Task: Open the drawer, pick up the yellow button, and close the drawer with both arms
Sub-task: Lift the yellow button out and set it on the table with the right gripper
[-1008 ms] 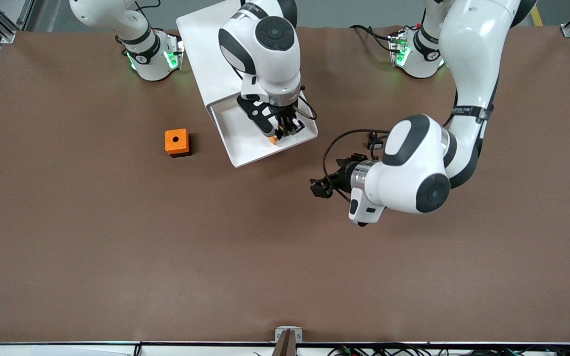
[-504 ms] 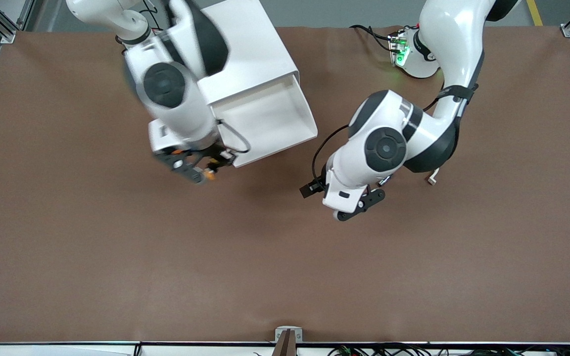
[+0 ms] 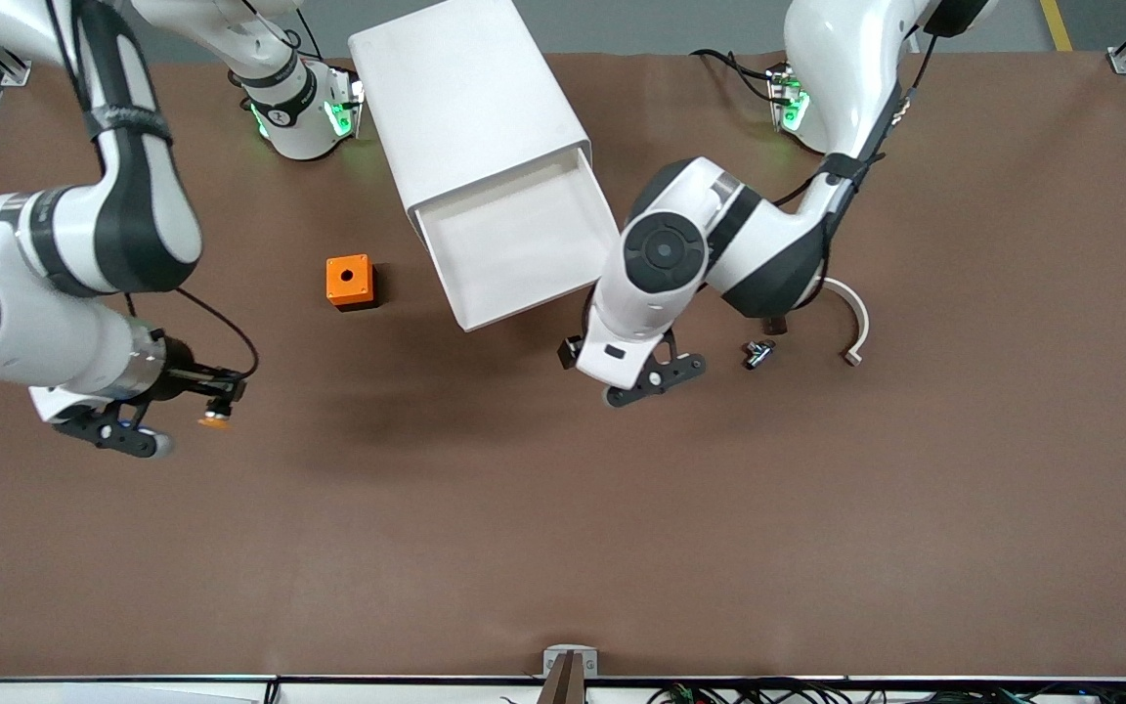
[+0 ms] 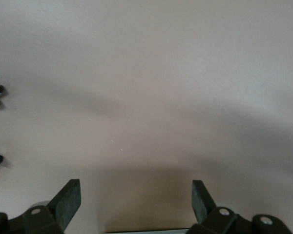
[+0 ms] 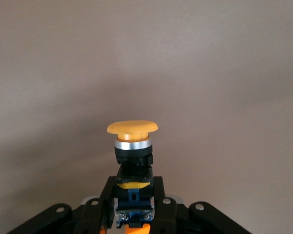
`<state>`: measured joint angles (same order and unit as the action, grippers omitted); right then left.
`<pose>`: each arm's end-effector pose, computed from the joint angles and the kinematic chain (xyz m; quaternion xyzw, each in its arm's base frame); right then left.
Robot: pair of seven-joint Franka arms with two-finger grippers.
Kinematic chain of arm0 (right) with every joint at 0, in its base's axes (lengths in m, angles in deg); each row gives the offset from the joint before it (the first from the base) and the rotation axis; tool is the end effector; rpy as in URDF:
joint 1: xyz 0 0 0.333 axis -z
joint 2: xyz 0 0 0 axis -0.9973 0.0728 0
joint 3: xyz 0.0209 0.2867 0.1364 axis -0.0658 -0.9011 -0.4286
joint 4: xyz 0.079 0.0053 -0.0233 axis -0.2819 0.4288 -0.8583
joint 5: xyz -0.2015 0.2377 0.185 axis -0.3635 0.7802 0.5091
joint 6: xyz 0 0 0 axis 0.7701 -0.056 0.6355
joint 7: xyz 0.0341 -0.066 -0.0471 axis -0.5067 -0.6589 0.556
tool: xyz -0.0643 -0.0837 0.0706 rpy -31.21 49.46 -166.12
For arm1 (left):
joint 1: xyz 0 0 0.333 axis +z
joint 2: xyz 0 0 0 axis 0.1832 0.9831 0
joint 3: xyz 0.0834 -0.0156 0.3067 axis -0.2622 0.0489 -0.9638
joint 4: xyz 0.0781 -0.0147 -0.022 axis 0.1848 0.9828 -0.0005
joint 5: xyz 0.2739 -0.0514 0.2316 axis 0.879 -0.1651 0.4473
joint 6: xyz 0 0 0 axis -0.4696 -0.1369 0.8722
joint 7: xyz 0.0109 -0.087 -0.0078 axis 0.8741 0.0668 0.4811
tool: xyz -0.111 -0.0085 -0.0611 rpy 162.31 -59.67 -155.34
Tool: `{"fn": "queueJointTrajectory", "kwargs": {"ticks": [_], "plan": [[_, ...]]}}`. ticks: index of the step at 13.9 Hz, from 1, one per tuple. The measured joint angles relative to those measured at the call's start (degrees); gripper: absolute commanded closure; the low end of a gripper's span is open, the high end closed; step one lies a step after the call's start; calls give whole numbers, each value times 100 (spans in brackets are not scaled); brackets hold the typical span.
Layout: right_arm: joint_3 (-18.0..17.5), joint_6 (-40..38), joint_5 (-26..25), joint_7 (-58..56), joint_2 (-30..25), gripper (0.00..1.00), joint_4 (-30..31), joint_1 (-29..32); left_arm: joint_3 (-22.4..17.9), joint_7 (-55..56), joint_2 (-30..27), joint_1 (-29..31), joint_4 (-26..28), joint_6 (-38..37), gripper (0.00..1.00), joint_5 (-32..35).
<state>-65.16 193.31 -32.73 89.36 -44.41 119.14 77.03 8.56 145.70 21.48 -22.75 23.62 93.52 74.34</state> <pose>0.6145 0.0395 0.4045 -0.9893 0.1301 0.0641 0.0145 0.5356 -0.4542 0.3787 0.9815 0.1781 -0.0600 0.0356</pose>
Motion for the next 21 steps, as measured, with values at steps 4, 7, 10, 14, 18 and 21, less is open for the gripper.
{"fn": "queueJointTrajectory", "kwargs": {"ticks": [4,7,10,14,18,21], "plan": [[-9,833,-7,-993,366,100,314,496,-3,114,31,-398,82,120,0,19],[-11,1790,-7,-1559,750,100,571,696,-1,157,74,-620,91,159,1,19],[-26,2450,-7,-1660,1140,100,686,731,2,474,98,-770,97,169,1,13],[-113,2907,4,-1512,1543,100,696,702,19,663,103,-909,169,167,1,-346],[-166,3002,4,-1256,1685,96,687,492,23,908,104,-1045,275,162,1,-883],[-167,3032,-3,-1312,1768,2,668,428,31,938,105,-1147,397,155,0,-1284]]}}
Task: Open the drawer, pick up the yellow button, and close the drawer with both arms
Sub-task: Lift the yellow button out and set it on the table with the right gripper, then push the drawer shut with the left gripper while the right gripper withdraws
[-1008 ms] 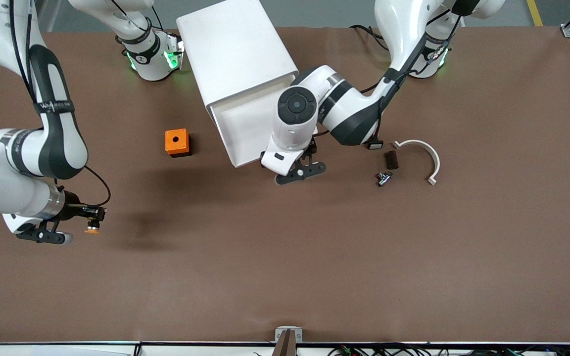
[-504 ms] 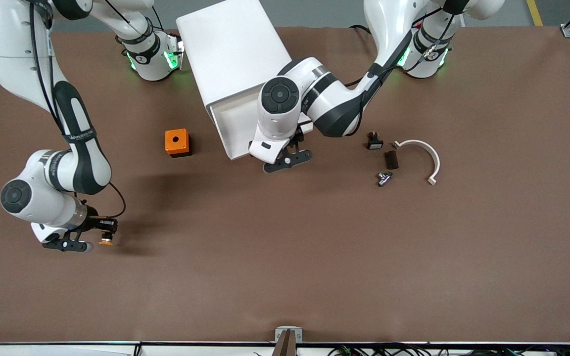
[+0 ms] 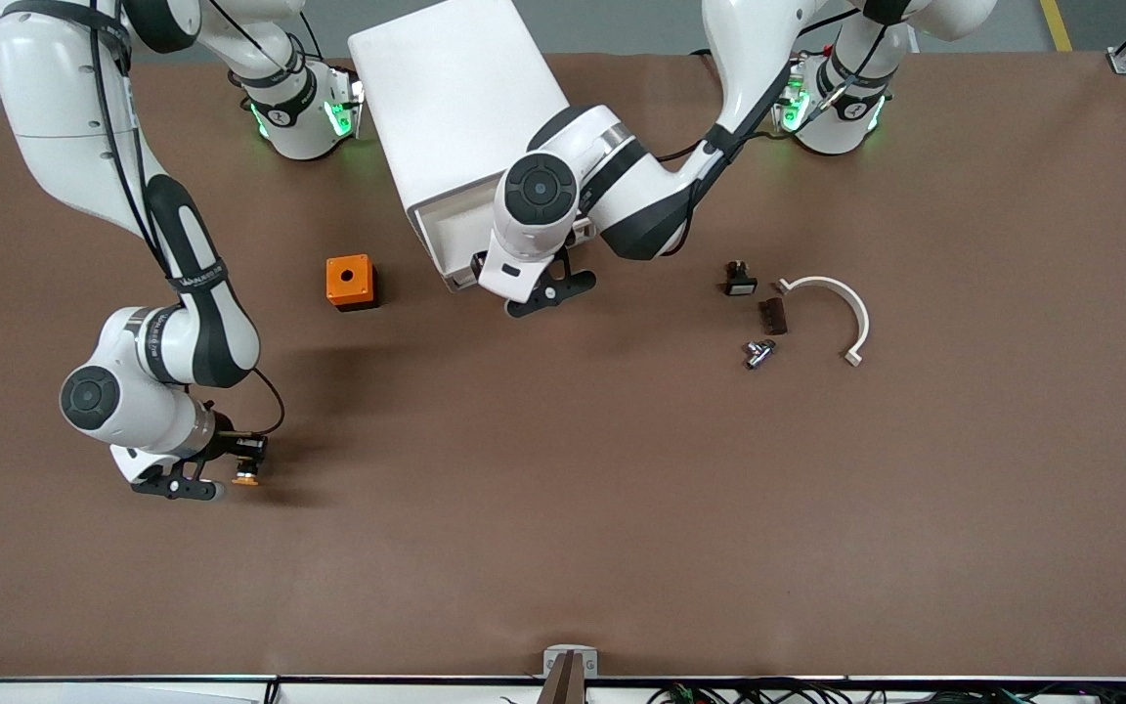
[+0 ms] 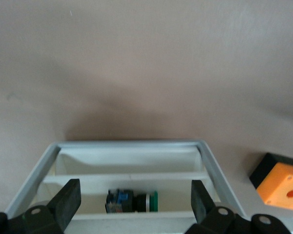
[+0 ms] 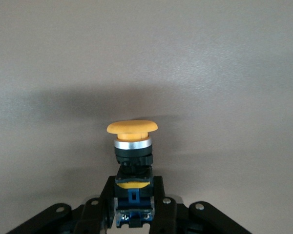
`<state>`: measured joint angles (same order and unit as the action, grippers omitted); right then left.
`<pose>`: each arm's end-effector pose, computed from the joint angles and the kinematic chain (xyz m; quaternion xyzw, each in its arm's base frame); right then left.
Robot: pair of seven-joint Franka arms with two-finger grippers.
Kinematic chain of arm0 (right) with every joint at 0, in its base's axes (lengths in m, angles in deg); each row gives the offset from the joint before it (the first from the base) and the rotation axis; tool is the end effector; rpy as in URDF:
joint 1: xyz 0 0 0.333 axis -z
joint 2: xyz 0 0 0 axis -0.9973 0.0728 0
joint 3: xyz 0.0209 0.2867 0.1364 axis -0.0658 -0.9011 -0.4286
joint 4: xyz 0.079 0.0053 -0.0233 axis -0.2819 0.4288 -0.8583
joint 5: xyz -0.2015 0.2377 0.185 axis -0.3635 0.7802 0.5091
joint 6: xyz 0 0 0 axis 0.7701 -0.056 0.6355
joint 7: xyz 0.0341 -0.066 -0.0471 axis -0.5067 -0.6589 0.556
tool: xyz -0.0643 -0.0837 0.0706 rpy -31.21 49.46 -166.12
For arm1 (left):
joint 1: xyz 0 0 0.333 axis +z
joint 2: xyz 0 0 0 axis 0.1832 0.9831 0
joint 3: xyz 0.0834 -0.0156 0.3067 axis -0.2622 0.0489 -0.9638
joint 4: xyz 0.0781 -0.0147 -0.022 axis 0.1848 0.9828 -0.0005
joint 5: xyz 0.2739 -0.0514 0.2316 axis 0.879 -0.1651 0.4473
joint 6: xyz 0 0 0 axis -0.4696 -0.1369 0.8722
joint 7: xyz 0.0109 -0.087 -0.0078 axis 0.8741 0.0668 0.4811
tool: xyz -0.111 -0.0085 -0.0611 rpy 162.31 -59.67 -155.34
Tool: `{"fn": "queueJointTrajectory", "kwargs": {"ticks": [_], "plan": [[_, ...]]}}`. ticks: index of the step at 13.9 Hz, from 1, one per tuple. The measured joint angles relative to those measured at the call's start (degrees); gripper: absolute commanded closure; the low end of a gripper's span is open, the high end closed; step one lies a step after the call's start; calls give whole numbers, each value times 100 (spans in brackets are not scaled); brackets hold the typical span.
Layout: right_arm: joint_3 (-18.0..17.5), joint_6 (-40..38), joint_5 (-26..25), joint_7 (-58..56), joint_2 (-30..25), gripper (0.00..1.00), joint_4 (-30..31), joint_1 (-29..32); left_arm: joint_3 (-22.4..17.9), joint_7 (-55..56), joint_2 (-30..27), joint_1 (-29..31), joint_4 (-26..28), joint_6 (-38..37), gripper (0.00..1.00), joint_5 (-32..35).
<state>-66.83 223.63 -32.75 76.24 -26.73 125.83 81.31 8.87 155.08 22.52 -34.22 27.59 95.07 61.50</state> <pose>0.6452 0.0018 0.2013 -0.9986 0.0510 0.0089 0.0052 0.4102 -0.5618 0.3432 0.9640 0.1957 -0.1734 0.0486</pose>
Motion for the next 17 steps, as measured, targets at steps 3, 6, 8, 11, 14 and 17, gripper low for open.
{"fn": "queueJointTrajectory", "kwargs": {"ticks": [3,6,8,11,14,17], "plan": [[0,0,1,-25,7,0,-16,-10,1,202,0,-72,103,-1,1,-349],[13,-211,1,-30,0,0,-161,-7,2,256,0,-97,191,-2,1,-714],[20,-740,1,-35,-93,0,-342,-4,-2,259,1,-95,248,-5,0,-1103],[20,-1909,0,-35,-695,0,-537,-6,-13,260,4,-89,309,-5,1,-1541],[37,-3036,-12,-55,-1554,0,-578,3,-22,261,10,-71,354,-4,1,-1691],[68,-4109,-366,-75,-2284,0,-744,58,-21,261,10,-72,358,-4,1,-1698]]}}
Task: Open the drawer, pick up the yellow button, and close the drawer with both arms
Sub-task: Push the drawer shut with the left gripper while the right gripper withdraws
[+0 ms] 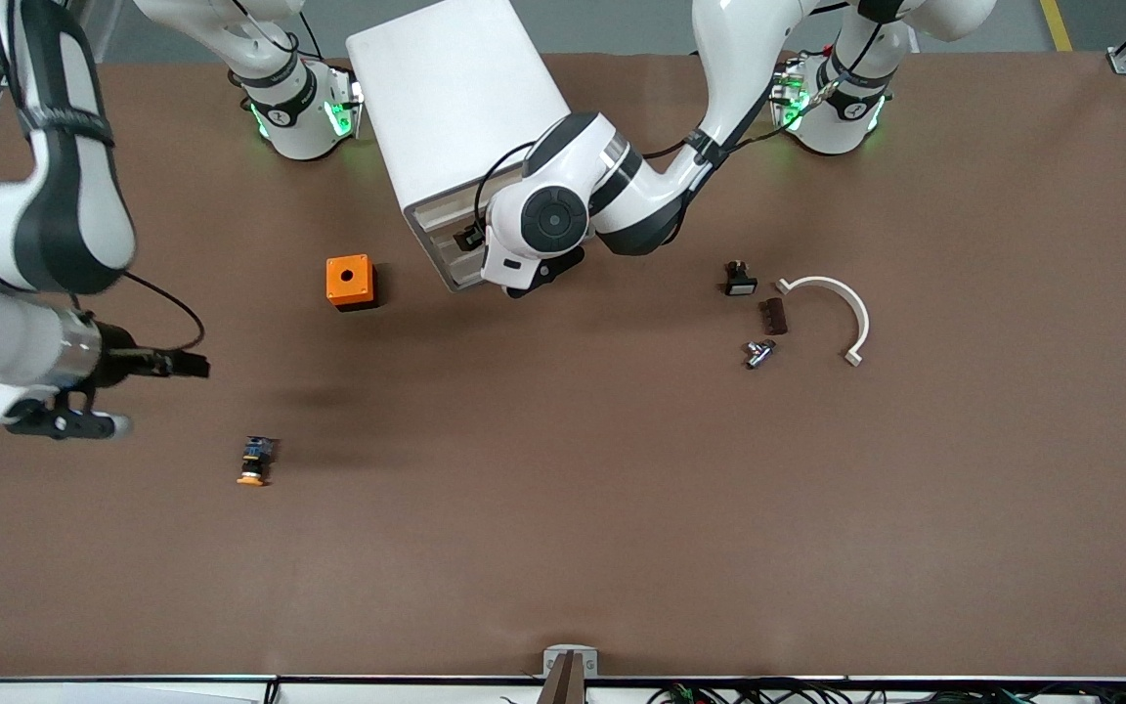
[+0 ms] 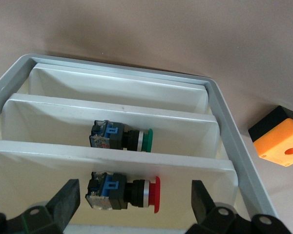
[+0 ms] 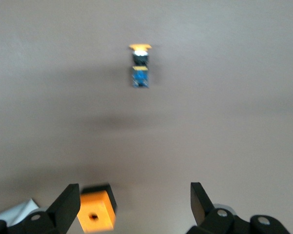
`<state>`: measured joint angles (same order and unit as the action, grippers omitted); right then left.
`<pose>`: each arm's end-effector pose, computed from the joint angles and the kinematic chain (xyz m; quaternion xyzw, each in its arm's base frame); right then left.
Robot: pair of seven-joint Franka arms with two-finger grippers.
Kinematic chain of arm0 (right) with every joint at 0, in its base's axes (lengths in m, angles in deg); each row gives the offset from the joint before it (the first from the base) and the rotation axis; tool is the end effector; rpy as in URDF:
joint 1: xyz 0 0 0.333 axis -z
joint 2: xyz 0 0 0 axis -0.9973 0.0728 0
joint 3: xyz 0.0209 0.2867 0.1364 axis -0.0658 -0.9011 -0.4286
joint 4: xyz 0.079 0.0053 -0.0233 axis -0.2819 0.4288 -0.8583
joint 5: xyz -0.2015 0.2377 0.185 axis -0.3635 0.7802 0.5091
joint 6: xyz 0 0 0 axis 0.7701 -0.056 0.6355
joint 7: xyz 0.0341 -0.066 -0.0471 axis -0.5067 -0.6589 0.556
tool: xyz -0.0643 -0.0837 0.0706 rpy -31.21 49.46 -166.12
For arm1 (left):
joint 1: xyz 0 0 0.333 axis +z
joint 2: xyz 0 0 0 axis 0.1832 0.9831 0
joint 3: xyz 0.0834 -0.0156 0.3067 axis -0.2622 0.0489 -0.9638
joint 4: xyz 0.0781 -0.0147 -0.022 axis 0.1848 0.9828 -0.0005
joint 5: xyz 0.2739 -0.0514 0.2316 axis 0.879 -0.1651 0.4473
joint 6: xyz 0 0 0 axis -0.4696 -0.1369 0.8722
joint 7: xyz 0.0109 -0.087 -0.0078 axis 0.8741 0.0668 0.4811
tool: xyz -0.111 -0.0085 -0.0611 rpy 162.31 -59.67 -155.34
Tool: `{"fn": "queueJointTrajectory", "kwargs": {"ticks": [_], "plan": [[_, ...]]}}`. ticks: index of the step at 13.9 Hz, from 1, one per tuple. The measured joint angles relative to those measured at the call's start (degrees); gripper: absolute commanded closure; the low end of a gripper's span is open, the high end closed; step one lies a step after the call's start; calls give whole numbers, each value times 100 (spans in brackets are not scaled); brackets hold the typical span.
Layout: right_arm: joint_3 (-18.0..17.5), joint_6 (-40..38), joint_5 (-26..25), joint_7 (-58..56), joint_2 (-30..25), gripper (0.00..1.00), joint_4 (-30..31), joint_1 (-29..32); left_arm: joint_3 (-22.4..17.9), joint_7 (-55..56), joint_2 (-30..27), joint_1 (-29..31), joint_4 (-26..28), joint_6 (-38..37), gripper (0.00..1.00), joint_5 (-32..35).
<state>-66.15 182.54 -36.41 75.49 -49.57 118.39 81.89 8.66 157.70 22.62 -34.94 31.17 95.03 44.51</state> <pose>0.5832 -0.0090 0.4511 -0.9940 0.0324 0.1040 0.0018 0.3789 -0.5755 0.3273 0.9121 0.2641 -0.3043 0.0752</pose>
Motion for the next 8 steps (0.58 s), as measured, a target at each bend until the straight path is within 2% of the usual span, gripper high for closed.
{"fn": "queueJointTrajectory", "kwargs": {"ticks": [4,8], "plan": [[26,-1056,-220,-143,-282,0,-586,184,1,0,-2,1,-17,9,0,389],[37,-1229,-345,-720,-277,0,-877,549,8,0,-20,-11,-52,9,0,1008]]}}
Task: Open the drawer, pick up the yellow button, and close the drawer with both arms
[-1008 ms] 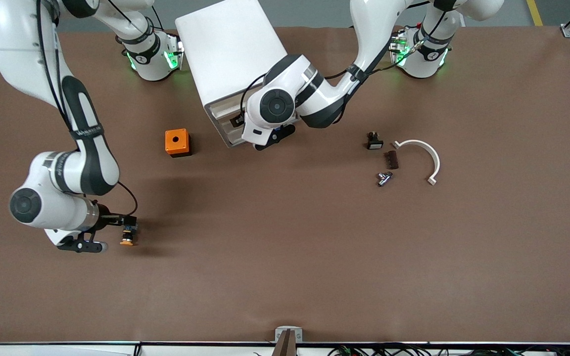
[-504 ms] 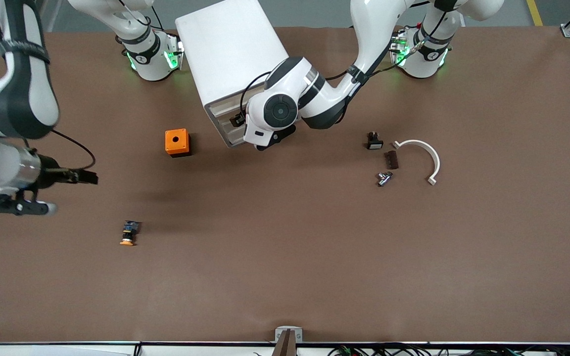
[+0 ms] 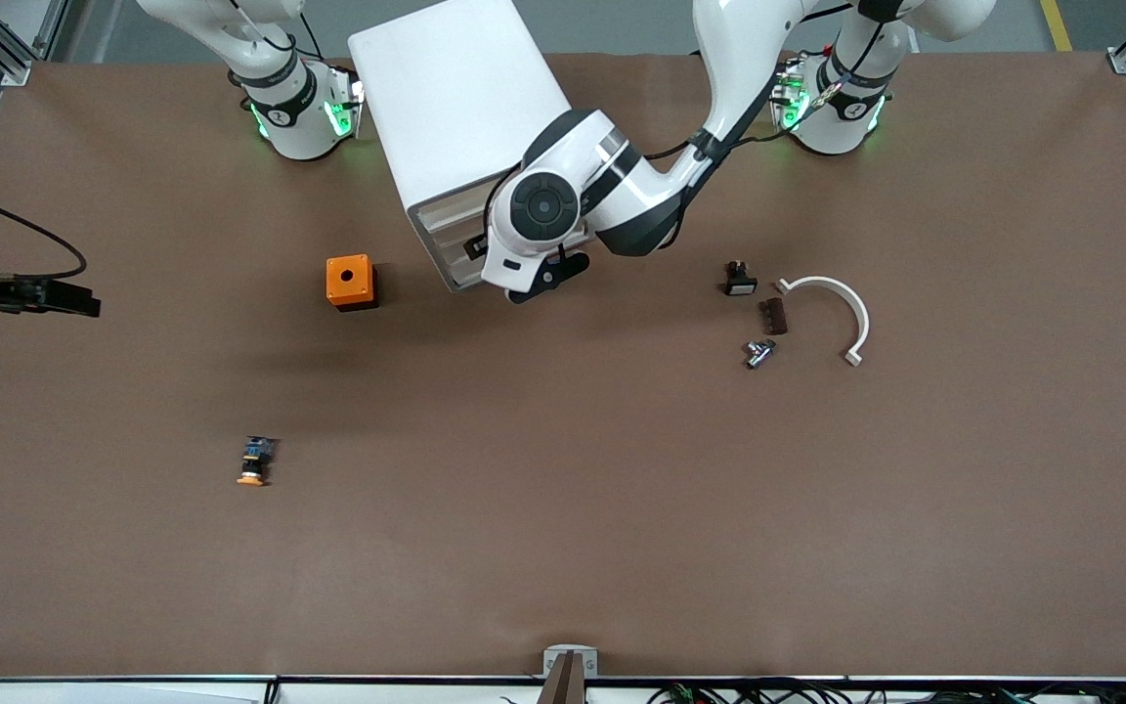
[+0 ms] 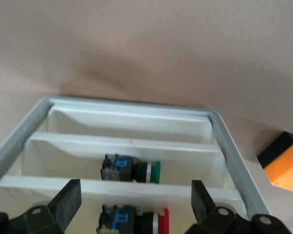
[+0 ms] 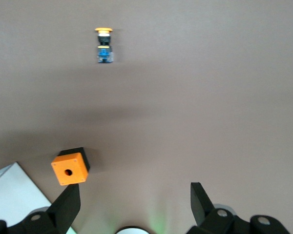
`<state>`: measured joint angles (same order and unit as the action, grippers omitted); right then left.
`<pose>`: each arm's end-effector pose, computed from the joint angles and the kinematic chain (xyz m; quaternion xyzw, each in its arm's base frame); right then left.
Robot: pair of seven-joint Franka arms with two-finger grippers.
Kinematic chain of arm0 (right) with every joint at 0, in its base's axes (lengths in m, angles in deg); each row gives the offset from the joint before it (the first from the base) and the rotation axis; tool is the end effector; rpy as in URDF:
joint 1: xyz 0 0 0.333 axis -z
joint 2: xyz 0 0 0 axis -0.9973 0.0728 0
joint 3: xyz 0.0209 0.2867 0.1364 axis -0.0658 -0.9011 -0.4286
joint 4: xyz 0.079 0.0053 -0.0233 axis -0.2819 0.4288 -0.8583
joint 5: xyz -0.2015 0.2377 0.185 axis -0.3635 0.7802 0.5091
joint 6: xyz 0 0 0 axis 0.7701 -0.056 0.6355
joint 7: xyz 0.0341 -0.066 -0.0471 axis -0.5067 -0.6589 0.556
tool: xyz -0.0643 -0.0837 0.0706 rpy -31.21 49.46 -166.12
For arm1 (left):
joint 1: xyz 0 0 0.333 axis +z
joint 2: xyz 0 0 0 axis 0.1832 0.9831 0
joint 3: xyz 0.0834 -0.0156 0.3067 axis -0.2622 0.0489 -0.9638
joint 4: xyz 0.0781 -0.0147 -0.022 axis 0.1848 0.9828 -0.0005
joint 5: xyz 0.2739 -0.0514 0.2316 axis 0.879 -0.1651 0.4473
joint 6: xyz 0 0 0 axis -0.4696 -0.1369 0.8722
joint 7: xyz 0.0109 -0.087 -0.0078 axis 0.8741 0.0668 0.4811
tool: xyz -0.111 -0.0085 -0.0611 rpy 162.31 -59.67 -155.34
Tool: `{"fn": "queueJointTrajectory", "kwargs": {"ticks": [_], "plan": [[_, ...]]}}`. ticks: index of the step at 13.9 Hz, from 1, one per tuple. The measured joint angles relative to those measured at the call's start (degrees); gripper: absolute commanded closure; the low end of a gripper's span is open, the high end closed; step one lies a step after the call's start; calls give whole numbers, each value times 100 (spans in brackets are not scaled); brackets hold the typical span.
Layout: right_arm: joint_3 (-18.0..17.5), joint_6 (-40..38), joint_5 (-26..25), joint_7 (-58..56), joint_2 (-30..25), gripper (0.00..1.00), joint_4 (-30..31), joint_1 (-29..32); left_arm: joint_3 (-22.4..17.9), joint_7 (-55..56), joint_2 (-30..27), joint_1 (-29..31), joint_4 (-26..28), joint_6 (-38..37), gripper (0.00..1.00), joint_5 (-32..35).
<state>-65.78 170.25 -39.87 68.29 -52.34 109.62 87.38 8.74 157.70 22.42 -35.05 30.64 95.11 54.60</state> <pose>0.5604 -0.0730 0.5308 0.9933 -0.0184 -0.1129 0.0136 0.3877 -0.5671 0.3257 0.9430 0.2336 -0.2329 0.0450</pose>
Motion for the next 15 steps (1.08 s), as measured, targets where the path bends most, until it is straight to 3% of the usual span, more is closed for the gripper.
{"fn": "queueJointTrajectory", "kwargs": {"ticks": [6,10,15], "plan": [[-76,5,-134,-249,39,0,-259,15,-62,5,-195,190,-98,36,1,1002],[-123,-332,-134,-249,35,0,-716,-11,-86,-526,-866,1040,-190,-289,1,1813],[-107,-980,-104,-249,20,0,-825,-2,-100,-2408,-2045,2362,-197,-1528,1,1938]]}}
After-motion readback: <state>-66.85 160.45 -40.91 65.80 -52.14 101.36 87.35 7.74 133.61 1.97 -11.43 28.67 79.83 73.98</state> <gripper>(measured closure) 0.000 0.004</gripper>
